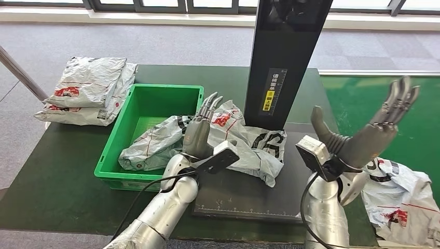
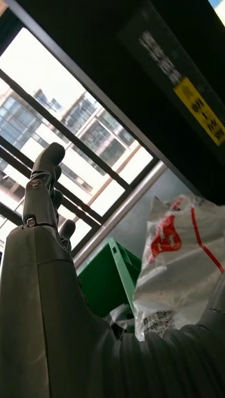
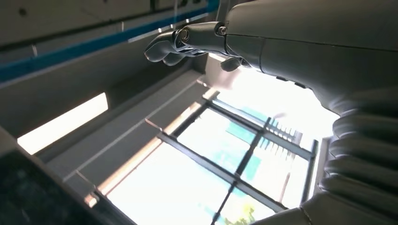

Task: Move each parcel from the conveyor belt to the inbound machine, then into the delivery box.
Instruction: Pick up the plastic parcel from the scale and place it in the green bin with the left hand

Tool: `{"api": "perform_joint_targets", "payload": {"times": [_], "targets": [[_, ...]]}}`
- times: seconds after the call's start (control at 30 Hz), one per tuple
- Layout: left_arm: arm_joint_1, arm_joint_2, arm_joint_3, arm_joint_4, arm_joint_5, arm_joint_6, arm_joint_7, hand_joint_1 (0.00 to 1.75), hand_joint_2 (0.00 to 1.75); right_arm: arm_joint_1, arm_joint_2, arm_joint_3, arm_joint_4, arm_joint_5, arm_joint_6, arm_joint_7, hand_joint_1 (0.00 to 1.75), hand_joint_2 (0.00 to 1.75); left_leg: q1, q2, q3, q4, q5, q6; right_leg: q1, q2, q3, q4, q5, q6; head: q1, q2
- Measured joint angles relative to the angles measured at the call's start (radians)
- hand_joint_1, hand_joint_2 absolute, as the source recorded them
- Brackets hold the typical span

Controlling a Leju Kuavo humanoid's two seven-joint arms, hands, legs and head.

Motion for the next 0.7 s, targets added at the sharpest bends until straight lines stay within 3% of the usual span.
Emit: {"api": "perform_joint_targets", "payload": {"times": [0.2,0.4,0.7], "targets": [[-0.071,-0.003,-0.077,0.203,-0.127,-0.015,0.168,0.0,1.75,0.01,0.008,-0.023,-0.161,0.027,0.001,0.0,0.0,1.75,0.0,0.002,0.0,0.0,0.0,0.0,0.0,0.002,-0.001,0.0,0.0,0.0,0.0,0.0],[-0.131,-0.003,-0.173,0.382,-0.239,-0.111,0.347,0.02,1.75,0.013,0.01,-0.028,-0.255,0.039,0.002,0.0,0.0,1.75,0.0,0.002,0.0,0.0,0.0,0.0,0.0,0.002,0.0,0.0,0.0,0.0,0.0,0.0],[-0.179,-0.004,-0.234,0.478,-0.25,-0.127,0.378,0.02,1.75,0.014,0.012,-0.029,-0.307,0.042,0.002,0.001,0.0,1.75,0.0,0.001,0.001,0.0,0.0,0.0,0.0,0.001,0.001,0.0,0.0,0.0,0.0,0.0]]}}
